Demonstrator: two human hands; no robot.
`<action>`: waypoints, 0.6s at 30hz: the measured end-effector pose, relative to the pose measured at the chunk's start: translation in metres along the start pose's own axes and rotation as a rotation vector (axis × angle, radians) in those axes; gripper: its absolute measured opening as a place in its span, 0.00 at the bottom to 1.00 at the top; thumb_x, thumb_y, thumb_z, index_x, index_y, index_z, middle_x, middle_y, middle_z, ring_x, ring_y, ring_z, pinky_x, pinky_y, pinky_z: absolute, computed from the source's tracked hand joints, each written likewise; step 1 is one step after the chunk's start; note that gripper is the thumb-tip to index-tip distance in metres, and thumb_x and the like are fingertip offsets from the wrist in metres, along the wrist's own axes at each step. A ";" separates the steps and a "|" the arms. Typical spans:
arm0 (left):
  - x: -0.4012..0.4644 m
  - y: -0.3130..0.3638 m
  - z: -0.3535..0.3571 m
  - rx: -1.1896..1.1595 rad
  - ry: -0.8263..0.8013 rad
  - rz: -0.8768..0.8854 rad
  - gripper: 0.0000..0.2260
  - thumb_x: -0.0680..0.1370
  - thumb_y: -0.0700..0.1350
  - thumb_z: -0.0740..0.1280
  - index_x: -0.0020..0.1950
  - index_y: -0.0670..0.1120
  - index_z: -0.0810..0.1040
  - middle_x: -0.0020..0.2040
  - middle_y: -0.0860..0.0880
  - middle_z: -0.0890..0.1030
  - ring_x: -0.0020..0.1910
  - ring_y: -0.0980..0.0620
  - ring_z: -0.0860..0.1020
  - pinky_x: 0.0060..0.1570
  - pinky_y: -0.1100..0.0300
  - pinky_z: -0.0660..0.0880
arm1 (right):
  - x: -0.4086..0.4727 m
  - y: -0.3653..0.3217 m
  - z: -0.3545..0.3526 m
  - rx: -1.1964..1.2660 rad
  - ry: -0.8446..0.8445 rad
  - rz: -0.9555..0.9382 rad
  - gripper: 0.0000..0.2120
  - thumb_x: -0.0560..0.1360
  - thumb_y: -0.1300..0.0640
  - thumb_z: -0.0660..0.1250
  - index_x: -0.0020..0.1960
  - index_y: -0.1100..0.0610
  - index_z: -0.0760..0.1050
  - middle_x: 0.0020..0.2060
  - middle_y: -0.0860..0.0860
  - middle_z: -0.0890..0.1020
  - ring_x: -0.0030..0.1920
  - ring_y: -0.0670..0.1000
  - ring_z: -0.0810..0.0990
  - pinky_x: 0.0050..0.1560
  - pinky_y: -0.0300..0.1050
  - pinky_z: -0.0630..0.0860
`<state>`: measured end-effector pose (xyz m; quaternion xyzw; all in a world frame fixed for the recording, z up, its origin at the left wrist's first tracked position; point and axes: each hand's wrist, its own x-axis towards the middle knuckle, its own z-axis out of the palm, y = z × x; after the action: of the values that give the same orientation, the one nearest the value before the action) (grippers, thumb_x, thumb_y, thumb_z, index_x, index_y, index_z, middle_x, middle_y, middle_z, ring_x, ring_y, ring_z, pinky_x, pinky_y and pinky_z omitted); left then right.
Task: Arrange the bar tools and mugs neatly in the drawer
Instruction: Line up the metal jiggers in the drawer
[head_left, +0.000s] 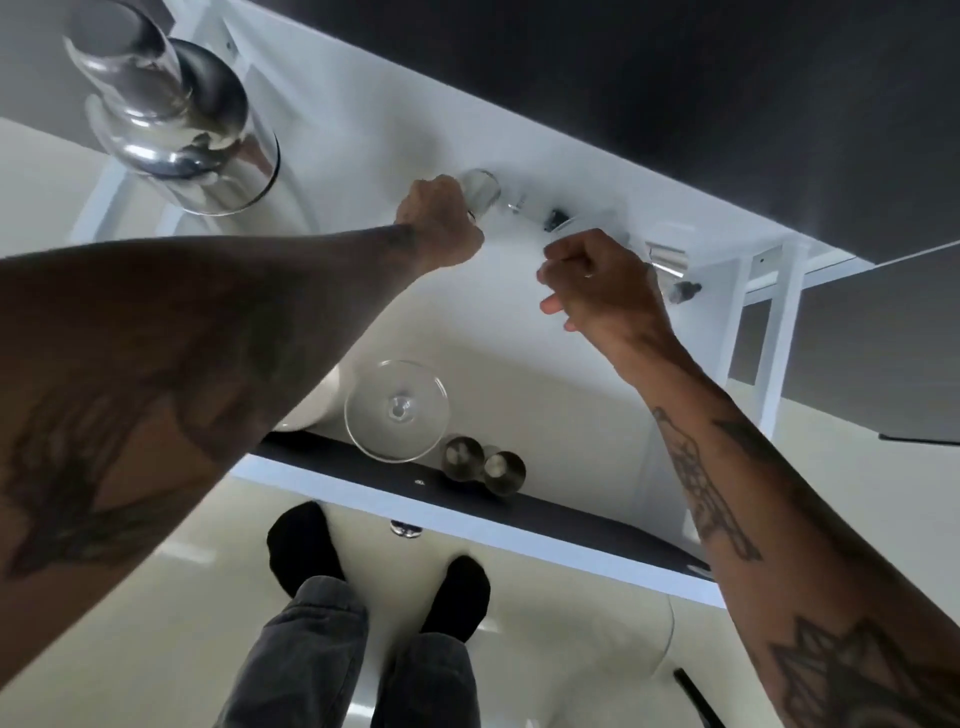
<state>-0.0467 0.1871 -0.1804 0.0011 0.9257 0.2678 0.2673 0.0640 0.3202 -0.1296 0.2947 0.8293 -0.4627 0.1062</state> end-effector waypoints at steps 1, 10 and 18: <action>-0.003 -0.002 -0.004 -0.069 -0.085 -0.031 0.14 0.71 0.41 0.72 0.54 0.37 0.80 0.50 0.40 0.83 0.43 0.45 0.83 0.36 0.59 0.78 | -0.001 0.000 0.003 0.042 -0.014 0.051 0.07 0.74 0.56 0.66 0.51 0.48 0.76 0.48 0.49 0.86 0.37 0.48 0.87 0.29 0.37 0.77; -0.080 0.008 -0.030 -0.030 -0.334 0.543 0.11 0.68 0.48 0.76 0.46 0.45 0.82 0.44 0.50 0.83 0.49 0.48 0.82 0.45 0.57 0.78 | -0.042 -0.004 -0.024 0.193 -0.172 -0.040 0.14 0.72 0.51 0.74 0.57 0.46 0.80 0.54 0.43 0.85 0.51 0.44 0.86 0.54 0.47 0.83; -0.094 0.002 -0.028 0.389 -0.665 0.532 0.10 0.68 0.43 0.65 0.46 0.45 0.83 0.35 0.62 0.71 0.40 0.48 0.77 0.45 0.53 0.78 | -0.077 0.043 -0.012 -0.125 -0.383 -0.080 0.18 0.69 0.62 0.78 0.57 0.56 0.79 0.53 0.52 0.85 0.53 0.49 0.86 0.52 0.39 0.81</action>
<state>0.0199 0.1611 -0.1130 0.3743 0.7903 0.1336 0.4663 0.1521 0.3172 -0.1195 0.1609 0.8322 -0.4617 0.2614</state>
